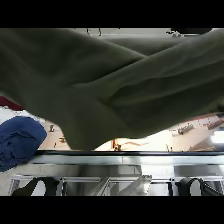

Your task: Fold the shirts.

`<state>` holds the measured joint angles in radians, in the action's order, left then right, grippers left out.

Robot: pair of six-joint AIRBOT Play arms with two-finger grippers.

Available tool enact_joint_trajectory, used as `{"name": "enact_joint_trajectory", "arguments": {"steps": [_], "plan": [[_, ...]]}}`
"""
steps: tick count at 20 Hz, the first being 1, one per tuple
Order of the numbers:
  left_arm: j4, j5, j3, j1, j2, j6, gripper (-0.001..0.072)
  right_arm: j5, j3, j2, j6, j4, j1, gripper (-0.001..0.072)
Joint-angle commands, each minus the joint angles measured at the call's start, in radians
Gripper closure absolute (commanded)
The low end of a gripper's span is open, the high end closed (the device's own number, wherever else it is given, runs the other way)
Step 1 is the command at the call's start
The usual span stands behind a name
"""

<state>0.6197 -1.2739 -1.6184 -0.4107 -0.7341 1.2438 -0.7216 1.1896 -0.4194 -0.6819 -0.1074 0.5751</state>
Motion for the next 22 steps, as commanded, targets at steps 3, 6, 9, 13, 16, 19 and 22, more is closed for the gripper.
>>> {"name": "enact_joint_trajectory", "arguments": {"steps": [3, 6, 9, 13, 16, 19, 22], "plan": [[-0.065, 0.017, 0.135, 0.125, -0.174, -0.13, 0.0682, -0.145, -0.028, -0.202, -0.09, -0.005, 0.0, 0.0696], [-0.066, 0.118, 0.139, 0.249, -0.309, -0.138, 0.0683, -0.263, -0.058, -0.393, -0.159, -0.004, -0.031, 0.0696], [-0.066, 0.096, 0.014, 0.314, -0.415, -0.136, 0.0683, -0.321, -0.058, -0.472, -0.13, 0.055, -0.034, 0.0696], [-0.074, -0.03, -0.182, 0.324, -0.403, -0.095, 0.0683, -0.281, -0.058, -0.34, -0.025, 0.128, 0.035, 0.0696], [-0.074, -0.077, -0.221, 0.301, -0.295, -0.05, 0.0683, -0.243, -0.058, -0.172, -0.021, 0.127, 0.13, 0.0696], [-0.07, -0.085, -0.221, 0.292, -0.167, -0.051, 0.0683, -0.185, -0.058, -0.015, -0.014, 0.115, 0.18, 0.0696], [-0.043, -0.038, -0.221, 0.292, -0.102, -0.058, 0.0682, -0.063, -0.057, 0.076, 0.078, 0.115, 0.179, 0.0697]]}}
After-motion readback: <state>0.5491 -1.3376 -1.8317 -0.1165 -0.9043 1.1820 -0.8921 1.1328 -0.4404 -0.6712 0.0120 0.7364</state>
